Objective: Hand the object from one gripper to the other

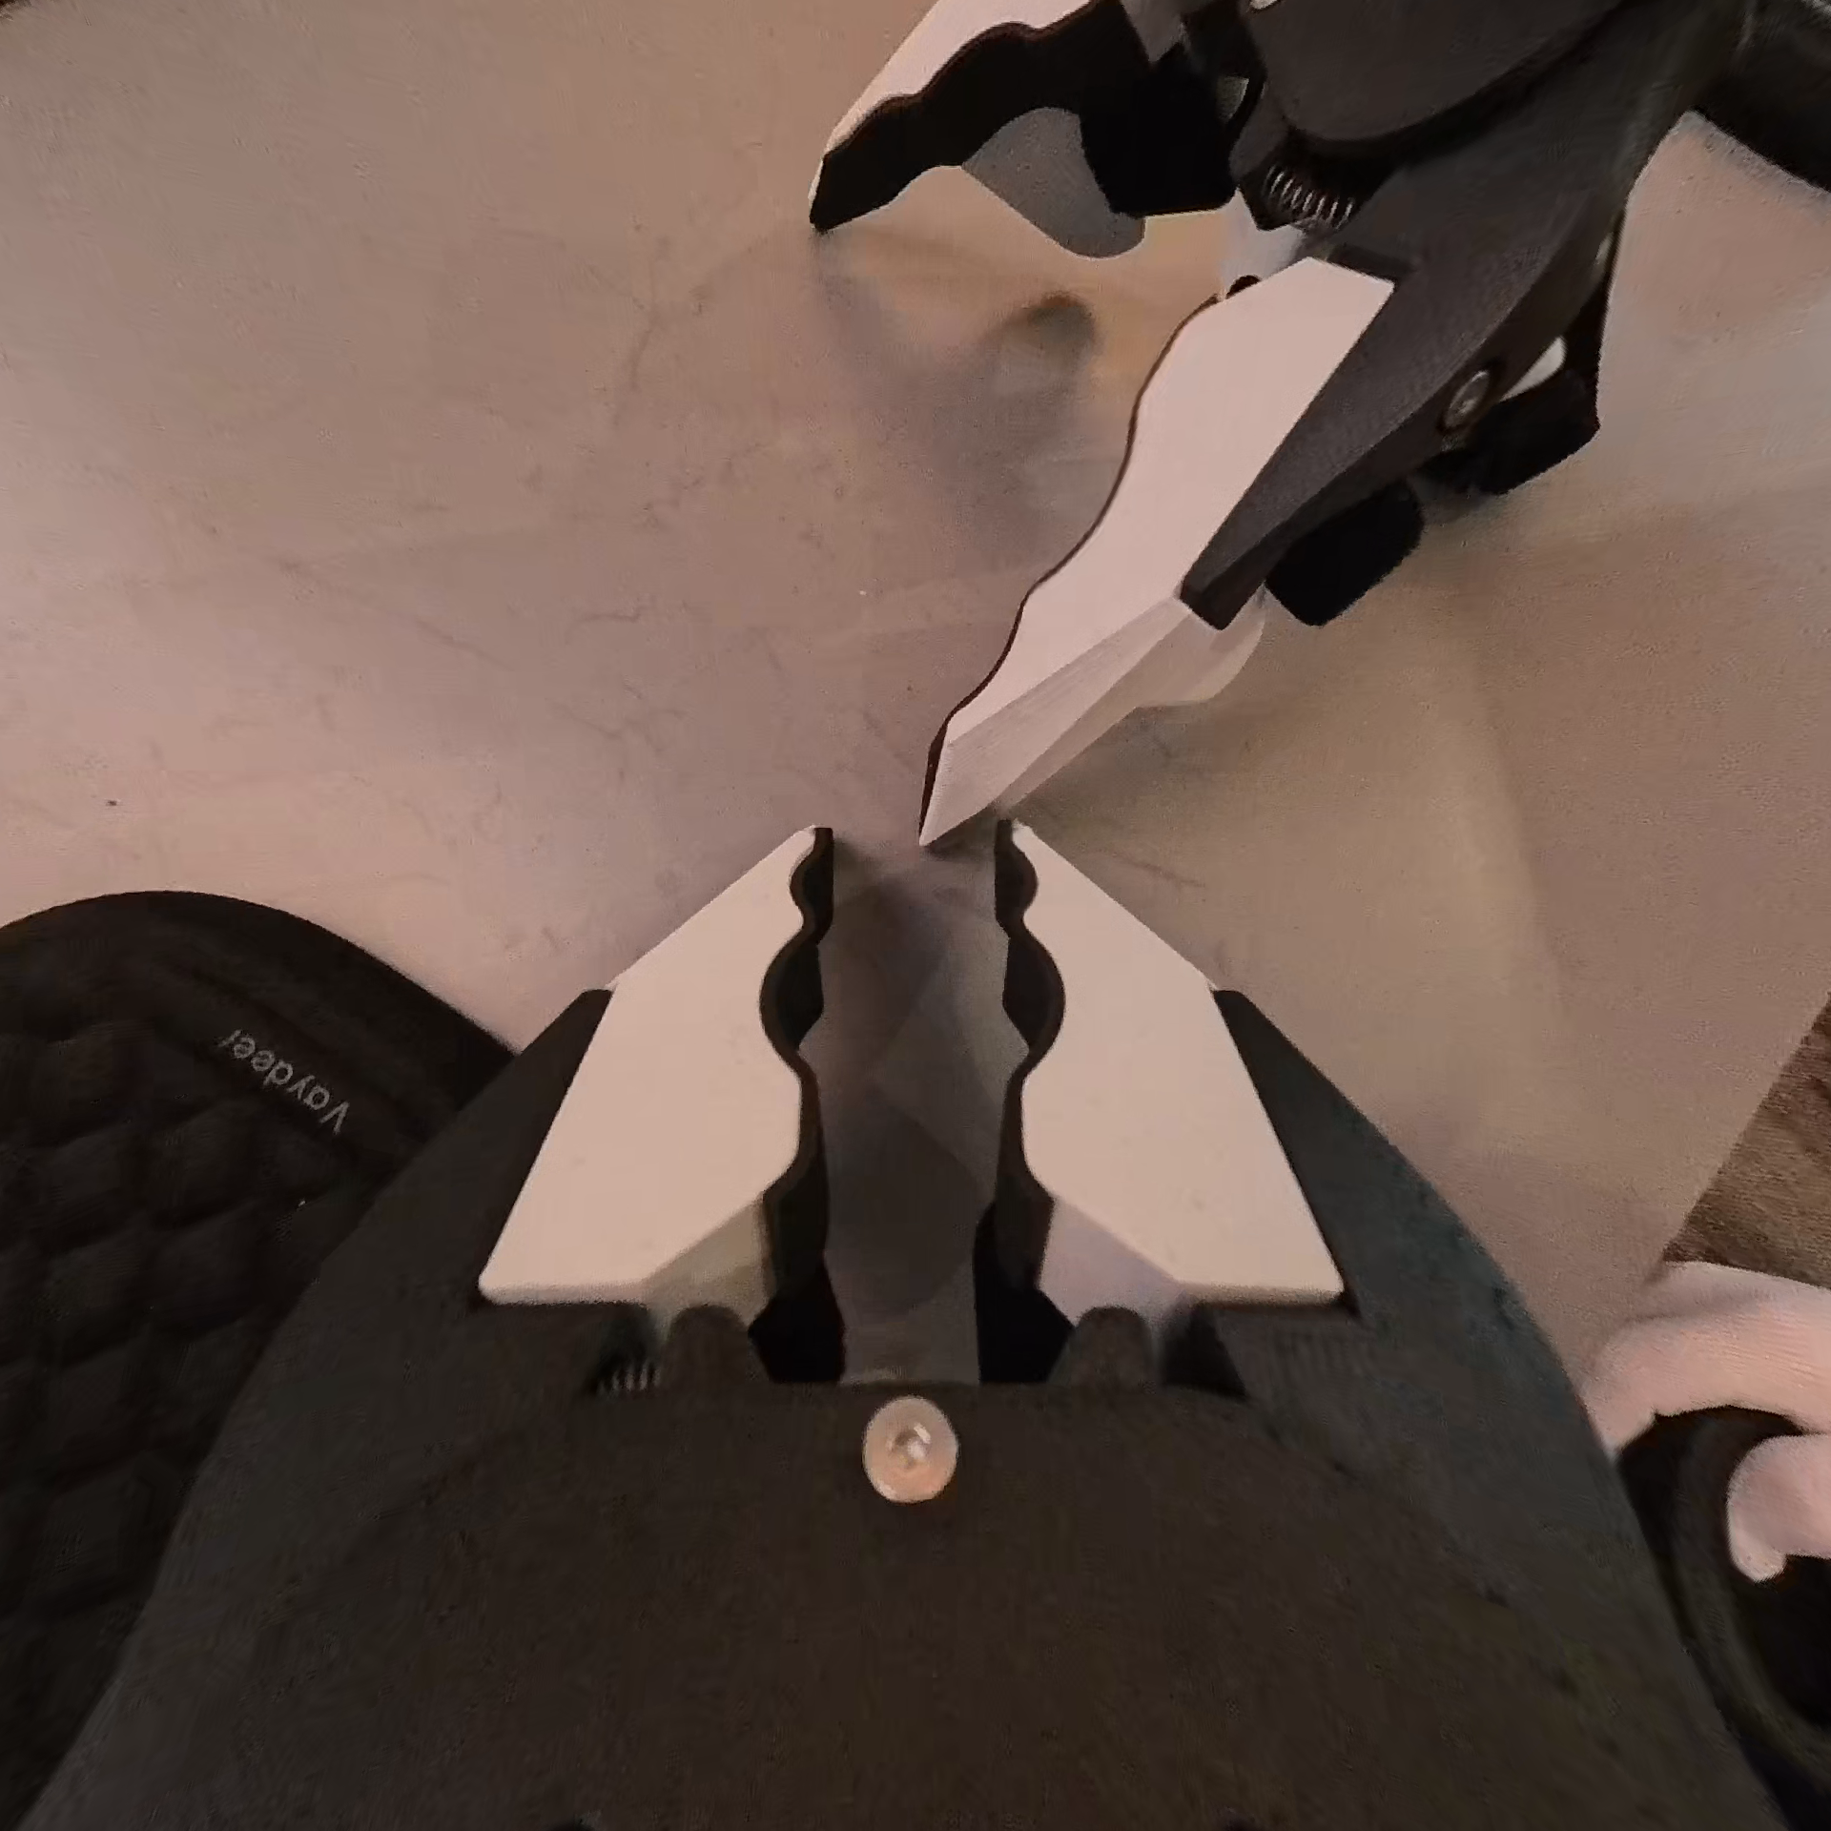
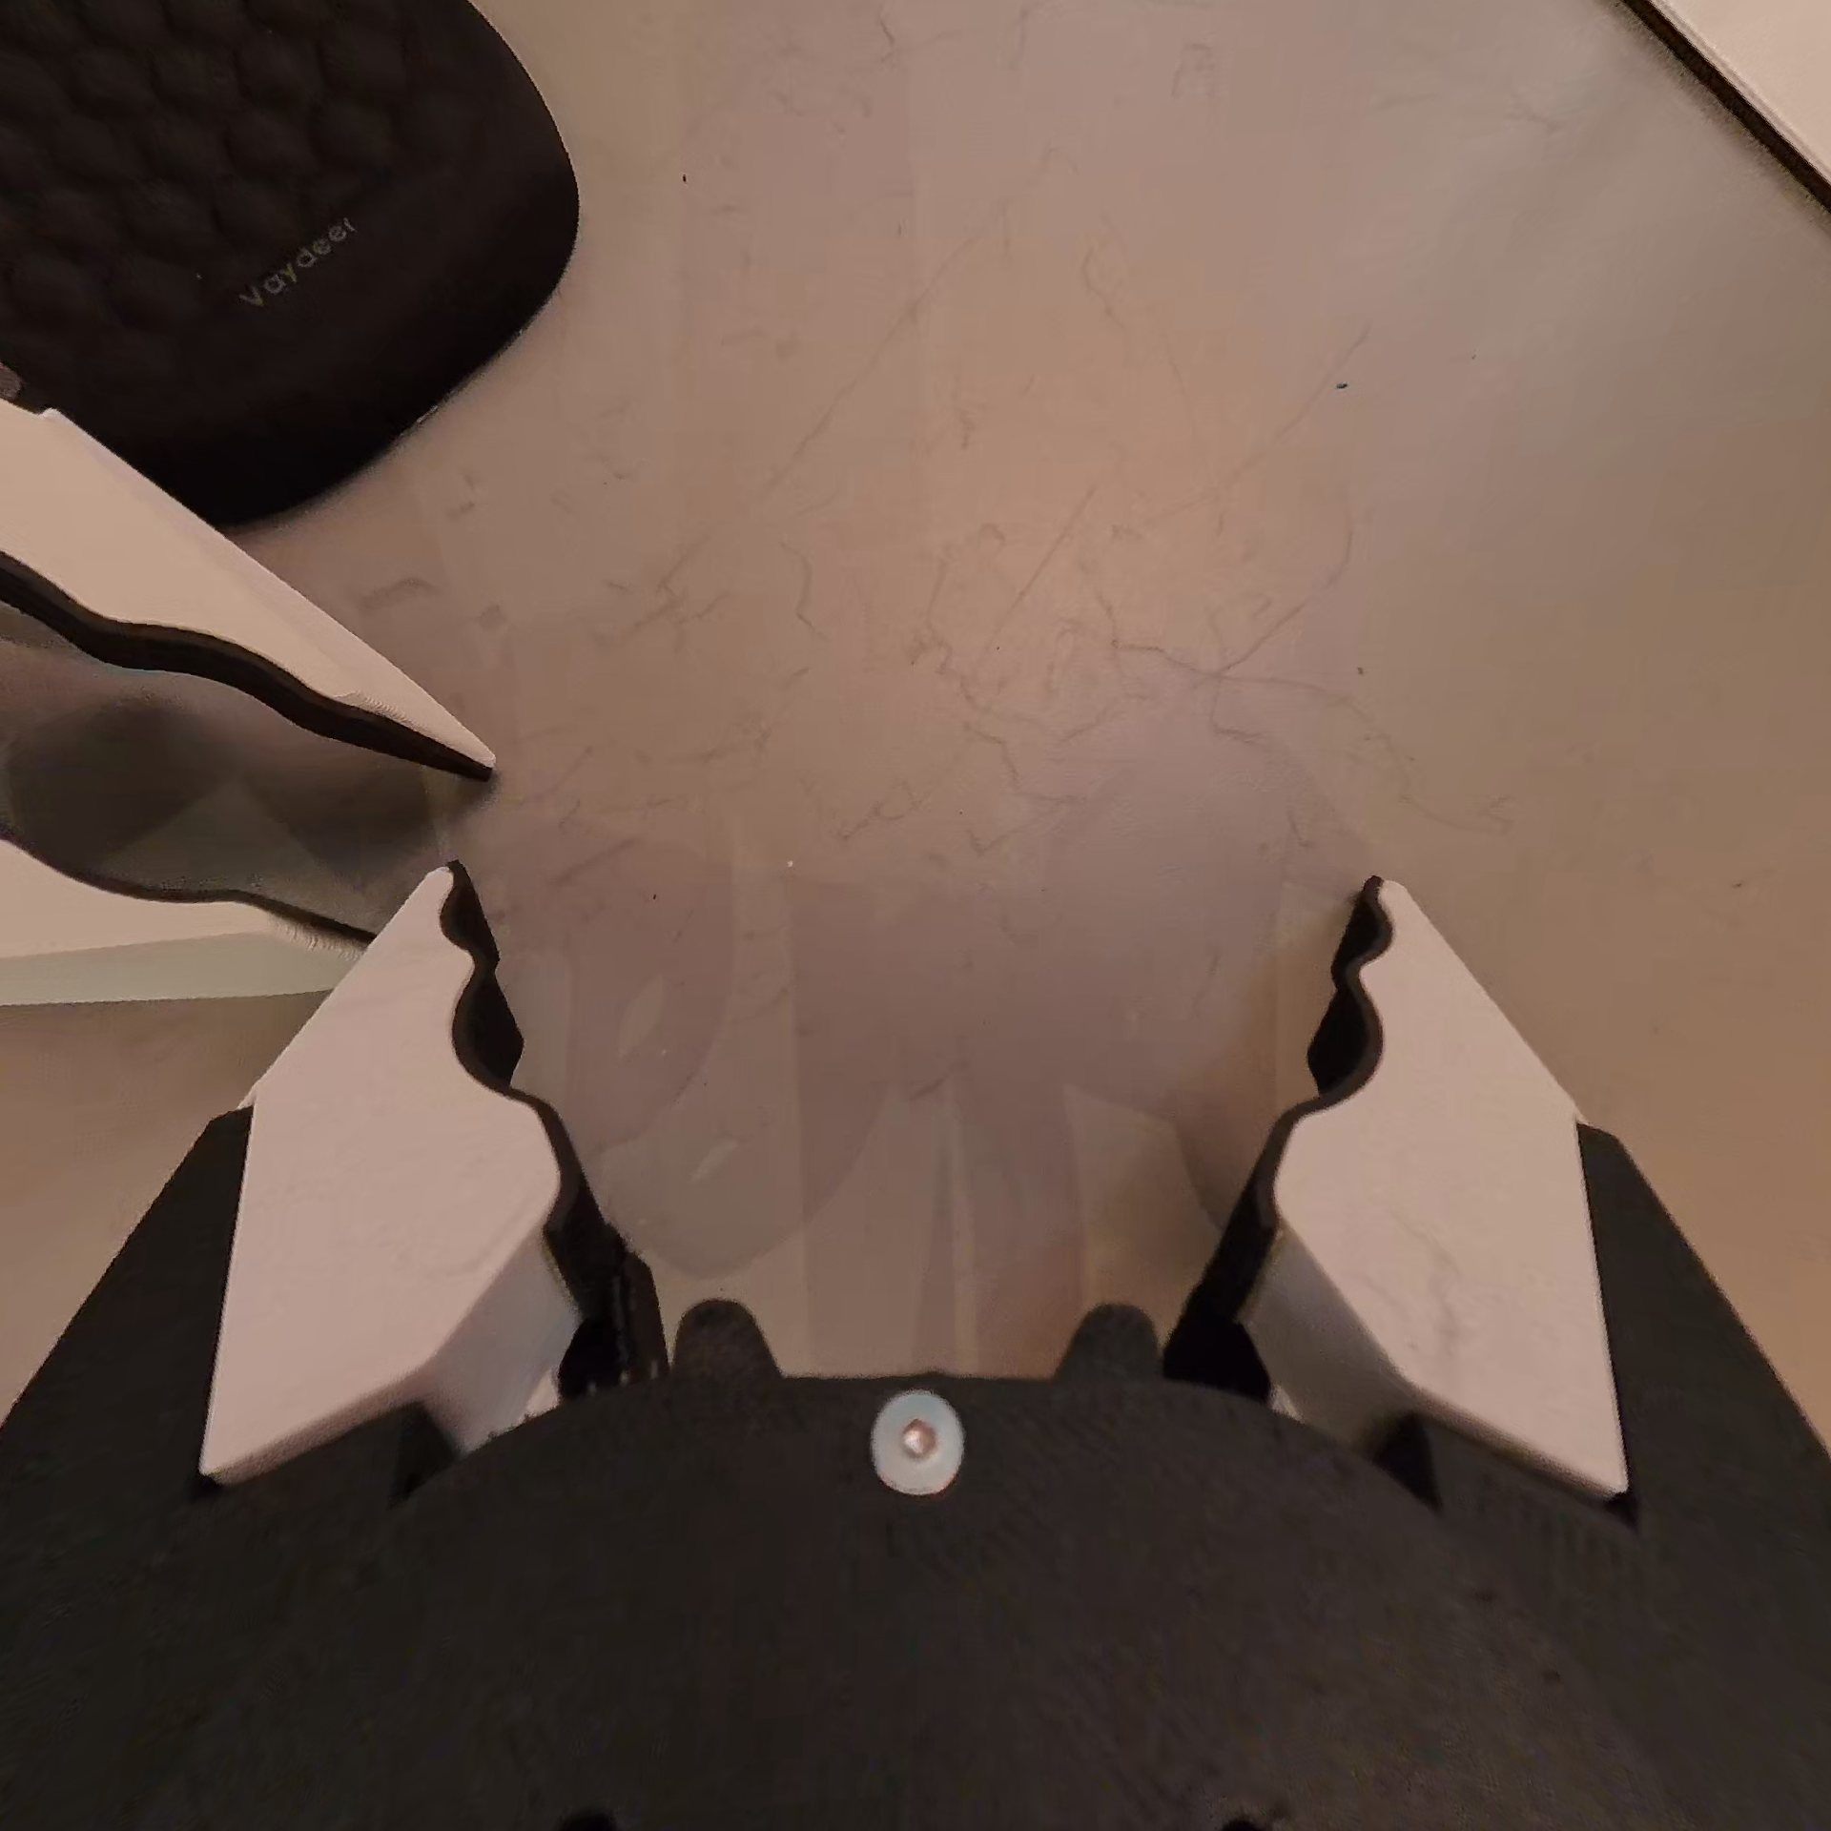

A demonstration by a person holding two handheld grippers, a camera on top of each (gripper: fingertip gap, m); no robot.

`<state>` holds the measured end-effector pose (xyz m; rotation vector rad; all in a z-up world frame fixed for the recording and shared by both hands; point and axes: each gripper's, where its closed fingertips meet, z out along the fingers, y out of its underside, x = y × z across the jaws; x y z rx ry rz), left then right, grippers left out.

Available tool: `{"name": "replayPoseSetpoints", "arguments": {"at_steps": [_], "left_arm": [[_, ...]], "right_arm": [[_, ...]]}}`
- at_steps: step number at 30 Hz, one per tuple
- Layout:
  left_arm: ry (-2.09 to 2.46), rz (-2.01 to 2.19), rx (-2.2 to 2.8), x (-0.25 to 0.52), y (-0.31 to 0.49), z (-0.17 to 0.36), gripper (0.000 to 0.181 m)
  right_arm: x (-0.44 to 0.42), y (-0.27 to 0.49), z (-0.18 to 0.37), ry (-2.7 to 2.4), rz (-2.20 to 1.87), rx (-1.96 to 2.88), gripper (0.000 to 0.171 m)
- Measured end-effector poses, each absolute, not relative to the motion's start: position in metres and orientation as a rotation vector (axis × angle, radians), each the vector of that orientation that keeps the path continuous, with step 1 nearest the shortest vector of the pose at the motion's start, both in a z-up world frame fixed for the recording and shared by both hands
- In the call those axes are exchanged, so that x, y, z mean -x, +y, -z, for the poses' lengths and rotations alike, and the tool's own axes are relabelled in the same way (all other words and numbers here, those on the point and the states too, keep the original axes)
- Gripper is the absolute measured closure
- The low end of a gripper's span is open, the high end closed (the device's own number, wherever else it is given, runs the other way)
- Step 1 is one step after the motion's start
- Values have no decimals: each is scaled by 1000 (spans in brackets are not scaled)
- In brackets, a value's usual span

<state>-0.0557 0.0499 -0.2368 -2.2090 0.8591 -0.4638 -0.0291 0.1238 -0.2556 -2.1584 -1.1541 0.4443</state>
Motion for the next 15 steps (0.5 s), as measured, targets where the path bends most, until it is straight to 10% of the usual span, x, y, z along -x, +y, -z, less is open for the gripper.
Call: {"name": "replayPoseSetpoints", "arguments": {"at_steps": [3, 11, 13, 15], "left_arm": [[908, 254, 2144, 62, 54, 236, 137], [1025, 376, 2131, 41, 43, 238, 169], [962, 553, 2223, 41, 40, 235, 151], [907, 511, 2222, 51, 54, 235, 96]], "right_arm": [[29, 124, 256, -1154, -444, 2158, 12], [25, 121, 255, -1218, -474, 2128, 13], [25, 120, 256, -1226, -472, 2126, 12], [25, 120, 256, -1226, -473, 2126, 12]]}}
